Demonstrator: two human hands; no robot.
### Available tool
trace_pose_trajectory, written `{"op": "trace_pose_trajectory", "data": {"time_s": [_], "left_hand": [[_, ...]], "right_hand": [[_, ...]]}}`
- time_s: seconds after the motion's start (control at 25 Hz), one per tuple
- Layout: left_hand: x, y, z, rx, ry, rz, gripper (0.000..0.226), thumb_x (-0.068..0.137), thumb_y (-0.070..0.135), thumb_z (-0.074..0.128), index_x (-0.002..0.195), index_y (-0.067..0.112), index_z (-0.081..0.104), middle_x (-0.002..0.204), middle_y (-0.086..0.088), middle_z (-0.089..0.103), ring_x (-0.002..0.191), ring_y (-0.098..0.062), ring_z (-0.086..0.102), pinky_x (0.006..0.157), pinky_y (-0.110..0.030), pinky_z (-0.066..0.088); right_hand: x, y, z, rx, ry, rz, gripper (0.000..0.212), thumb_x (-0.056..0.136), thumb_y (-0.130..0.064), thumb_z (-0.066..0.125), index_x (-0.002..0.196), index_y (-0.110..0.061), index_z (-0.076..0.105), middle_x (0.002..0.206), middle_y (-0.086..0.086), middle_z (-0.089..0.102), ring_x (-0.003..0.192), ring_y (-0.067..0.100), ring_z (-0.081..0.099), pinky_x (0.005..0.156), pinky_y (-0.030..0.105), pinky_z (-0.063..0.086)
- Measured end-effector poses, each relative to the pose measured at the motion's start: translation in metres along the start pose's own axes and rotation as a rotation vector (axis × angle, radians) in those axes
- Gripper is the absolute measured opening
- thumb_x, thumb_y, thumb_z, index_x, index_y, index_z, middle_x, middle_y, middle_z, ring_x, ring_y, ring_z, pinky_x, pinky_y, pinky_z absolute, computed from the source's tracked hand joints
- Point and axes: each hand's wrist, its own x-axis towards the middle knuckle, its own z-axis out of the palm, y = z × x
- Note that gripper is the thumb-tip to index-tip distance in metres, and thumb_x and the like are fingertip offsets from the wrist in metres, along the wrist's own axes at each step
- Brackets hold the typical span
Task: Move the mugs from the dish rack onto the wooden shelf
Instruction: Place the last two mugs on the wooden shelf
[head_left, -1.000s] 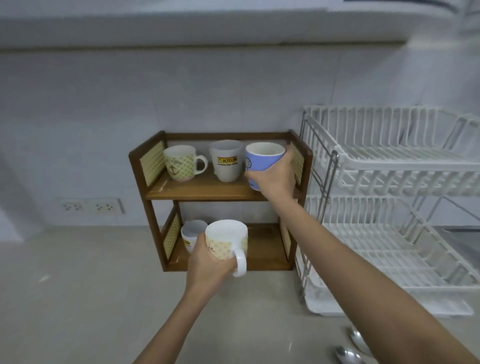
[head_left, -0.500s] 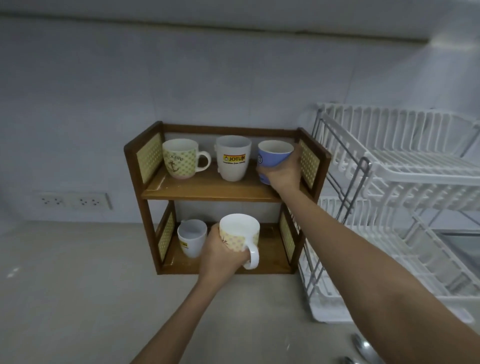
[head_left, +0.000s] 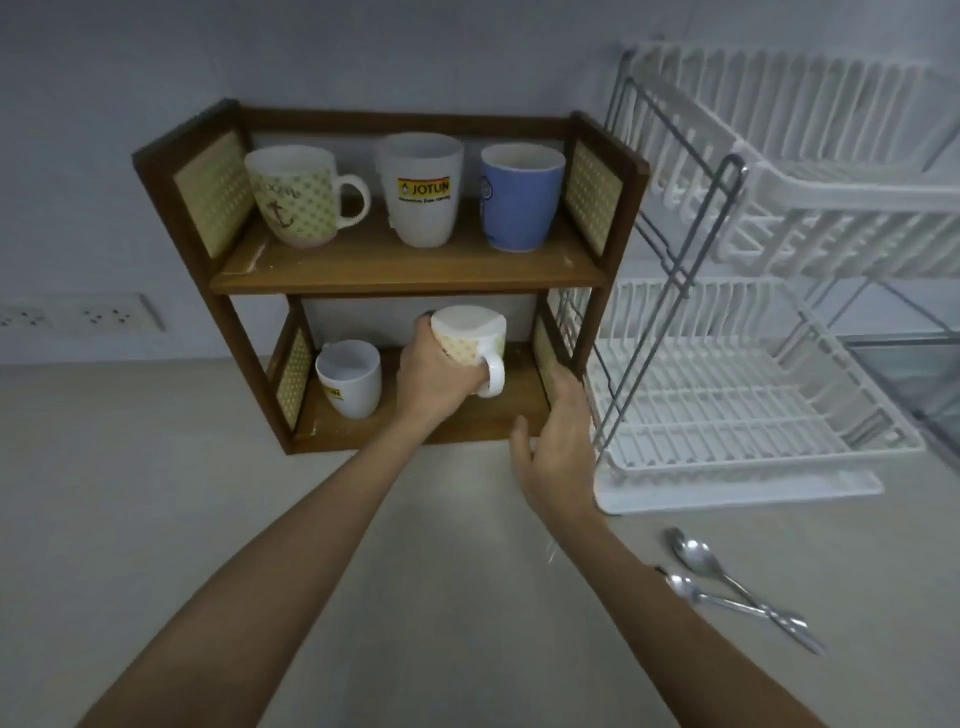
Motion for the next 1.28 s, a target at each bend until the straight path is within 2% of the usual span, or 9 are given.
{"op": "trace_pose_trajectory", "data": {"time_s": [0.12,0.2,0.32,0.48,0.8,1.04,1.28], "left_hand": [[0.002,0.004,0.022,0.021,0.025,0.0,0.089,0.056,0.032,0.081,0.132,0.018,0.037,0.13,-0.005,0.054,0.121,-0.024,0.05,0.094,-0.03,0.044],[0.0,0.005,0.04,0.037,0.018,-0.009,0.088,0.059,0.029,0.082,0.133,0.015,0.036,0.132,-0.007,0.052,0.122,-0.025,0.049,0.094,-0.031,0.045],[0.0,0.001,0.066,0.048,0.016,-0.016,0.087,0.061,0.027,0.082,0.133,0.012,0.037,0.132,-0.008,0.051,0.122,-0.025,0.049,0.097,-0.032,0.045],[0.009,-0.005,0.095,0.041,0.009,-0.073,0.085,0.062,0.023,0.084,0.133,0.009,0.039,0.133,-0.01,0.051,0.122,-0.026,0.049,0.097,-0.03,0.043],[0.031,-0.024,0.13,0.047,0.054,-0.189,0.081,0.067,0.023,0.081,0.132,0.005,0.036,0.134,-0.013,0.048,0.124,-0.028,0.047,0.099,-0.035,0.043],[0.036,-0.04,0.14,0.068,0.056,-0.205,0.08,0.067,0.018,0.081,0.132,0.008,0.035,0.136,-0.011,0.047,0.125,-0.027,0.046,0.101,-0.037,0.042],[0.038,-0.041,0.138,0.071,-0.003,-0.259,0.073,0.076,0.014,0.074,0.134,0.006,0.032,0.139,-0.013,0.046,0.125,-0.03,0.047,0.101,-0.036,0.04]], "right_hand": [[-0.052,0.03,0.013,-0.231,-0.403,0.04,0.061,0.087,-0.019,0.055,0.142,-0.002,0.034,0.148,0.016,0.038,0.138,0.028,0.032,0.113,0.042,0.028],[-0.073,0.048,0.018,-0.375,-0.655,0.053,0.067,0.093,-0.036,0.042,0.149,-0.009,0.018,0.158,0.009,0.019,0.145,0.023,0.013,0.117,0.044,0.013],[-0.093,0.069,0.024,-0.449,-0.829,0.058,0.076,0.092,-0.056,0.028,0.152,-0.017,0.003,0.161,0.001,0.001,0.147,0.019,-0.003,0.116,0.046,-0.002],[-0.1,0.076,0.029,-0.463,-0.816,0.09,0.086,0.084,-0.069,0.022,0.152,-0.02,0.002,0.161,-0.003,-0.001,0.146,0.017,-0.007,0.115,0.047,-0.009],[-0.101,0.08,0.033,-0.451,-0.786,0.11,0.087,0.081,-0.071,0.021,0.152,-0.022,0.003,0.161,-0.007,0.0,0.146,0.015,-0.007,0.115,0.046,-0.011],[-0.102,0.082,0.036,-0.442,-0.754,0.101,0.087,0.082,-0.07,0.025,0.152,-0.022,0.006,0.161,-0.006,0.004,0.146,0.016,-0.003,0.115,0.046,-0.009],[-0.104,0.085,0.039,-0.453,-0.727,0.088,0.086,0.081,-0.071,0.026,0.151,-0.022,0.01,0.16,-0.006,0.009,0.146,0.016,0.0,0.114,0.045,-0.01]]}}
